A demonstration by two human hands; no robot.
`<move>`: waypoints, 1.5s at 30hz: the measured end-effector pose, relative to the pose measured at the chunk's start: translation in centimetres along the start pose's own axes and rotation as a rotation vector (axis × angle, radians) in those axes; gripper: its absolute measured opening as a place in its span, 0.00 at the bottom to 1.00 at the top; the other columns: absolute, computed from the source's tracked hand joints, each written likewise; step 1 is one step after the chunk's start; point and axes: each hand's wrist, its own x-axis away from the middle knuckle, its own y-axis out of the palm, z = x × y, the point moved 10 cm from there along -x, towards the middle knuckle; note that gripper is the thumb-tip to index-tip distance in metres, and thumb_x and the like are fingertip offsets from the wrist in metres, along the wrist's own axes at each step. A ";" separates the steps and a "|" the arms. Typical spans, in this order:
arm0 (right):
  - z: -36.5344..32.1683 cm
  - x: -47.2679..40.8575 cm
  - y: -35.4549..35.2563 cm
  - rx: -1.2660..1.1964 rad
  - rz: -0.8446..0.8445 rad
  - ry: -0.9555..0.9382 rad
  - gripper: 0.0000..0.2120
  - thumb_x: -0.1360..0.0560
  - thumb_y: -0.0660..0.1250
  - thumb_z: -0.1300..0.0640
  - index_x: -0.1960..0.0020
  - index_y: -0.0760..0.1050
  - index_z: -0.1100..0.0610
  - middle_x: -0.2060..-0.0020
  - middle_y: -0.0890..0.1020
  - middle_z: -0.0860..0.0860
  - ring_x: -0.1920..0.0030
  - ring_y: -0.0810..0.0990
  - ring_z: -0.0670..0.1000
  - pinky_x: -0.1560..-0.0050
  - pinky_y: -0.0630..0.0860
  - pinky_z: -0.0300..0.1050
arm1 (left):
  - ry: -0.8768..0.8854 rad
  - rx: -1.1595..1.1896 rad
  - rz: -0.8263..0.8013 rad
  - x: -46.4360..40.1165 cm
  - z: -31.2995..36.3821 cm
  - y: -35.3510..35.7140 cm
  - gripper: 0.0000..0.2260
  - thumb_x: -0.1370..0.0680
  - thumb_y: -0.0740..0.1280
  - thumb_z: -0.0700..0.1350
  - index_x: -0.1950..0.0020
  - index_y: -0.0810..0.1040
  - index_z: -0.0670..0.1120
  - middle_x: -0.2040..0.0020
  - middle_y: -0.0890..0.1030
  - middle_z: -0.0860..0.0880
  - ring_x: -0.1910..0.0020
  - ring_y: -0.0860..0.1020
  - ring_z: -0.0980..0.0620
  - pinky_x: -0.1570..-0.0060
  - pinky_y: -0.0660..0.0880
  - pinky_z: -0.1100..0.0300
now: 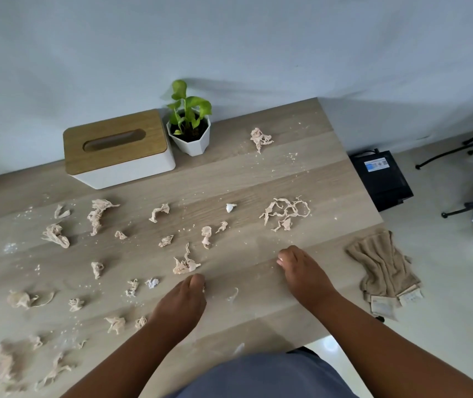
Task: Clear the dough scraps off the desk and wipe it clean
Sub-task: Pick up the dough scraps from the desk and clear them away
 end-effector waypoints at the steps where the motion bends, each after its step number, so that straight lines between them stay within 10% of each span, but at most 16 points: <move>1: 0.2 0.1 0.1 -0.016 -0.023 0.015 0.08 0.28 0.73 0.71 0.52 0.78 0.63 0.60 0.78 0.58 0.61 0.80 0.61 0.61 0.78 0.50 | 0.016 0.020 -0.009 -0.1 0.2 -0.1 0.04 0.23 0.66 0.34 0.50 0.76 0.39 0.56 0.79 0.43 0.57 0.79 0.39 0.58 0.75 0.48; 16: 0.5 3.8 -0.3 -0.109 -0.061 0.204 0.20 0.28 0.63 0.75 0.39 0.79 0.63 0.44 0.80 0.58 0.44 0.79 0.61 0.42 0.77 0.53 | 0.081 0.156 -0.080 -0.1 1.0 -1.4 0.06 0.22 0.56 0.46 0.58 0.66 0.47 0.60 0.72 0.49 0.58 0.72 0.46 0.56 0.69 0.51; 35: 1.3 3.1 -1.3 -0.138 -0.077 0.266 0.08 0.15 0.61 0.55 0.42 0.78 0.56 0.53 0.81 0.51 0.53 0.81 0.56 0.52 0.77 0.53 | 0.023 0.148 0.212 -4.3 1.4 -6.1 0.02 0.20 0.65 0.43 0.51 0.73 0.46 0.64 0.75 0.51 0.65 0.73 0.46 0.64 0.69 0.53; 45: 1.2 0.2 -3.1 -0.040 0.008 0.233 0.10 0.19 0.66 0.49 0.44 0.77 0.55 0.52 0.81 0.50 0.52 0.81 0.56 0.59 0.79 0.51 | -0.066 -0.165 0.208 -8.8 0.3 -6.2 0.23 0.23 0.70 0.59 0.36 0.73 0.45 0.46 0.80 0.44 0.48 0.82 0.38 0.57 0.79 0.47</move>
